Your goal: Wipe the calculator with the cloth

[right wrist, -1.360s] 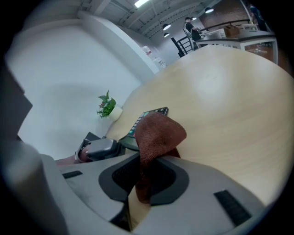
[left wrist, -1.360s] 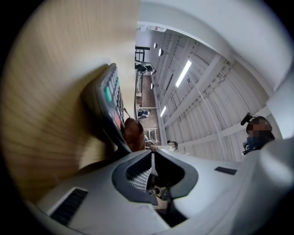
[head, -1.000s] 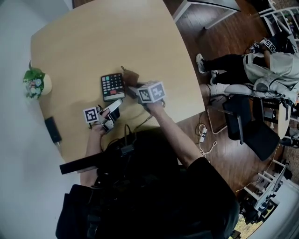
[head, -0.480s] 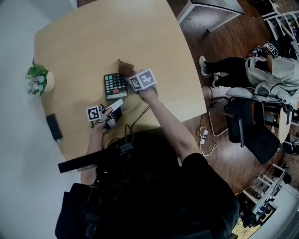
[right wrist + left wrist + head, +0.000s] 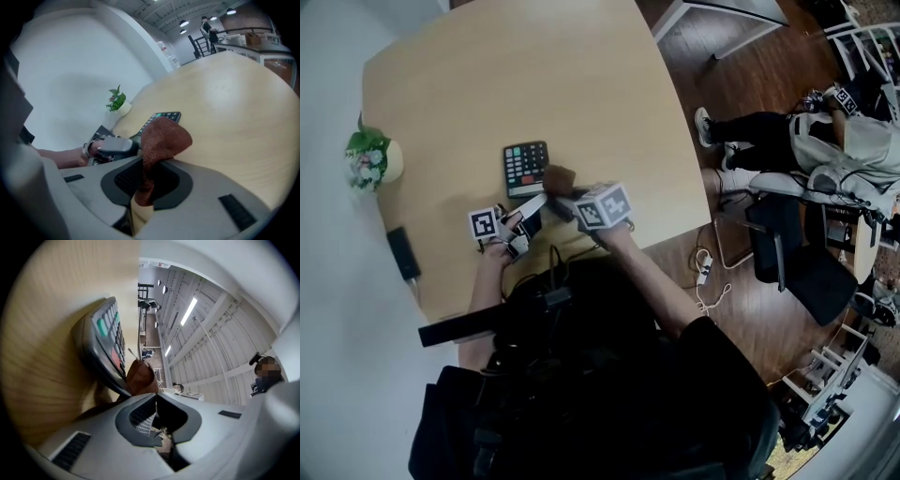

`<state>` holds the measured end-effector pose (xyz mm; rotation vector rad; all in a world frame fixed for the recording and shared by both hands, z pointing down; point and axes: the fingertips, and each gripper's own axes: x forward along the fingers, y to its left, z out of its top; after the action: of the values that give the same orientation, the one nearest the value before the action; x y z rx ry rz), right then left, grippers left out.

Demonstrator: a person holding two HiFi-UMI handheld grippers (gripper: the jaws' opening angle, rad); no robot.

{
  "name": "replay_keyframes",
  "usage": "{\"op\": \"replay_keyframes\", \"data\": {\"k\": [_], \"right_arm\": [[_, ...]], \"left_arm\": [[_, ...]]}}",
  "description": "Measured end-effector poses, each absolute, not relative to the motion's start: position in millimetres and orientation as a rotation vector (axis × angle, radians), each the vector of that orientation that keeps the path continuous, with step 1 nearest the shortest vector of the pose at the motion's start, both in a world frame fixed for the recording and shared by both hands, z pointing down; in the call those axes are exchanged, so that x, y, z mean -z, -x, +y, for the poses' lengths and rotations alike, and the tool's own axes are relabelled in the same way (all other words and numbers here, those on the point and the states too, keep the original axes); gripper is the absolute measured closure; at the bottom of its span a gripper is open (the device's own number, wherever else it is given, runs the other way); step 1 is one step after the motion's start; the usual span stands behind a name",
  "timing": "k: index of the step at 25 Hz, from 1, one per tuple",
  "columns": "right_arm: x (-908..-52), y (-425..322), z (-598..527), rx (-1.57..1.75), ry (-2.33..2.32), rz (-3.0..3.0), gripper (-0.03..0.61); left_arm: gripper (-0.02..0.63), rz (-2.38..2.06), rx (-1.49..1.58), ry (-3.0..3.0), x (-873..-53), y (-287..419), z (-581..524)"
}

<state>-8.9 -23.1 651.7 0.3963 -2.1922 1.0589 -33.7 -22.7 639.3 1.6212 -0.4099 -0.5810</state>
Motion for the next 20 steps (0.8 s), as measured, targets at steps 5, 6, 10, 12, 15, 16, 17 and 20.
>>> {"op": "replay_keyframes", "data": {"k": [5, 6, 10, 12, 15, 16, 17, 20], "right_arm": [[-658, 17, -136, -0.917, -0.632, -2.255, 0.531], [-662, 22, -153, -0.893, -0.654, -2.253, 0.531], [-687, 44, -174, -0.849, -0.600, -2.188, 0.529], [-692, 51, -161, -0.845, -0.552, -2.176, 0.529], [-688, 49, -135, -0.866, -0.528, -2.183, 0.531], [-687, 46, -125, -0.885, -0.522, -2.184, 0.531], [-685, 43, -114, -0.905, -0.515, -2.184, 0.531], [-681, 29, -83, -0.953, -0.499, -2.180, 0.531]], "left_arm": [[0.609, -0.421, 0.572, -1.623, -641, 32, -21], [0.609, -0.426, 0.568, -1.624, -642, 33, -22], [0.611, -0.427, 0.569, -1.627, -643, 33, -25], [0.611, -0.431, 0.566, -1.622, -644, 33, -26], [0.612, -0.437, 0.557, -1.624, -644, 34, -25], [0.612, -0.439, 0.556, -1.623, -643, 34, -24], [0.614, -0.439, 0.556, -1.622, -643, 34, -23], [0.614, -0.438, 0.559, -1.627, -643, 33, -22]]}}
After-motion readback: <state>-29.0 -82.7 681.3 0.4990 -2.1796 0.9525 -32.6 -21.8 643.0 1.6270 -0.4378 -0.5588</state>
